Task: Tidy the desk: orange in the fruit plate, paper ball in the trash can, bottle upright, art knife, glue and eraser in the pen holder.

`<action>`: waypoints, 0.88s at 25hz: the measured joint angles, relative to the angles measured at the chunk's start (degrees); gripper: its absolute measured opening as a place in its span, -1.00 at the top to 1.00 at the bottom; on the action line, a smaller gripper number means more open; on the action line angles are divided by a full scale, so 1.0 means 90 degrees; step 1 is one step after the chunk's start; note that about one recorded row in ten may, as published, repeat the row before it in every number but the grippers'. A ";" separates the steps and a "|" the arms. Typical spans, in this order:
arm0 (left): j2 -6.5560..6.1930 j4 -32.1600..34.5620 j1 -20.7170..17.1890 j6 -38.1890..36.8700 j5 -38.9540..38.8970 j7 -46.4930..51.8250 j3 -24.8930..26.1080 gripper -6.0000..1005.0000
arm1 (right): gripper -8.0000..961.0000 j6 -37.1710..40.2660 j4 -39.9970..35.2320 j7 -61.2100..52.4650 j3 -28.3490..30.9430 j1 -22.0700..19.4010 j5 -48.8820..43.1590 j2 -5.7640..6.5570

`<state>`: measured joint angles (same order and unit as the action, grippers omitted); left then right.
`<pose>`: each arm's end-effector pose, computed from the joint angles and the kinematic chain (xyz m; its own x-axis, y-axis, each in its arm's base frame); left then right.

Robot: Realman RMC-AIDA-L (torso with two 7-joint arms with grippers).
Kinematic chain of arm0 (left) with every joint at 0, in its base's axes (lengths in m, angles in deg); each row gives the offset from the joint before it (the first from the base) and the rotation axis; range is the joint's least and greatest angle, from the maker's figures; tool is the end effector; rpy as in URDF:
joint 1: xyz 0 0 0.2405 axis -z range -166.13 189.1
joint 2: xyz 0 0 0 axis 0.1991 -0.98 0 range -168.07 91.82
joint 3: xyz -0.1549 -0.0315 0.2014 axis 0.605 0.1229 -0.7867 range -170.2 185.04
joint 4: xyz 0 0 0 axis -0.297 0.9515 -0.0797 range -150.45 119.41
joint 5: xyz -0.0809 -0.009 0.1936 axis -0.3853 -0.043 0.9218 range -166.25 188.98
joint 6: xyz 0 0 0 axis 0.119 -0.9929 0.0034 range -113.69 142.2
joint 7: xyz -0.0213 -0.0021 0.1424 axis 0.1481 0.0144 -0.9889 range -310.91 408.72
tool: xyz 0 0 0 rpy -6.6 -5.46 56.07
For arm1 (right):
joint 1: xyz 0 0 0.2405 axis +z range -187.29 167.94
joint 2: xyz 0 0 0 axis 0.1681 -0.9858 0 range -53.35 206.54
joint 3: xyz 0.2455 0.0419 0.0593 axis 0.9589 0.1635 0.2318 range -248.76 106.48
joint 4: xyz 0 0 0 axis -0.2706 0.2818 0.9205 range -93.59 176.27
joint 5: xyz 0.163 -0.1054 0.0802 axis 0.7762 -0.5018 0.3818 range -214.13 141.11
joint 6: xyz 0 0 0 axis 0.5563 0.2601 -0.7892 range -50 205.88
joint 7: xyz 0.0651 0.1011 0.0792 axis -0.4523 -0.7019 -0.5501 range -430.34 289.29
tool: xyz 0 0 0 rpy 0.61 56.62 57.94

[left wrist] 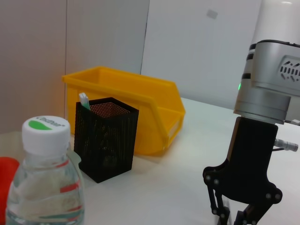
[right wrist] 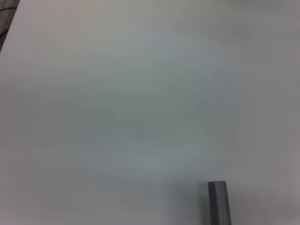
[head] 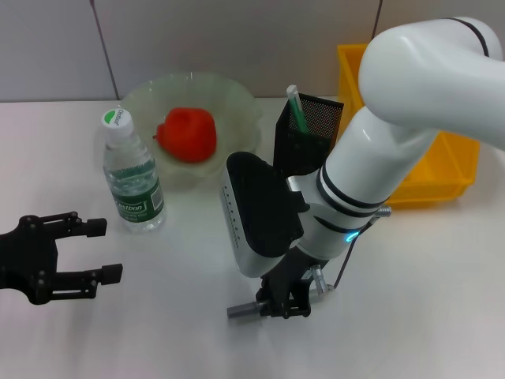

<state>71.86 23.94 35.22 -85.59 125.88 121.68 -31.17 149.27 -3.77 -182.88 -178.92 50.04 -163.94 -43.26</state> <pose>-0.3092 0.2955 0.0688 0.8622 0.2617 0.4337 0.3714 -0.9088 -0.1900 0.1087 0.3530 -0.1283 0.8702 0.2126 0.4444 0.1838 -0.9771 0.1075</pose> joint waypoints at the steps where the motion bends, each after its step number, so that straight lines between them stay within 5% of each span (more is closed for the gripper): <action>1: -0.0001 0.0000 0.0000 -0.0002 0.0003 0.0000 0.0017 -0.59 | 0.69 0.0007 -0.0012 -0.0002 0.0001 -0.0005 0.0000 0.0003; 22: -0.0010 0.0000 0.0029 -0.0049 0.0009 0.0000 0.0040 -0.59 | 0.70 0.0024 -0.0017 -0.0006 0.0004 -0.0005 -0.0001 0.0008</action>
<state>71.77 23.95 35.47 -86.04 125.95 121.68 -30.81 149.49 -3.92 -182.94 -178.89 50.00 -163.95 -43.19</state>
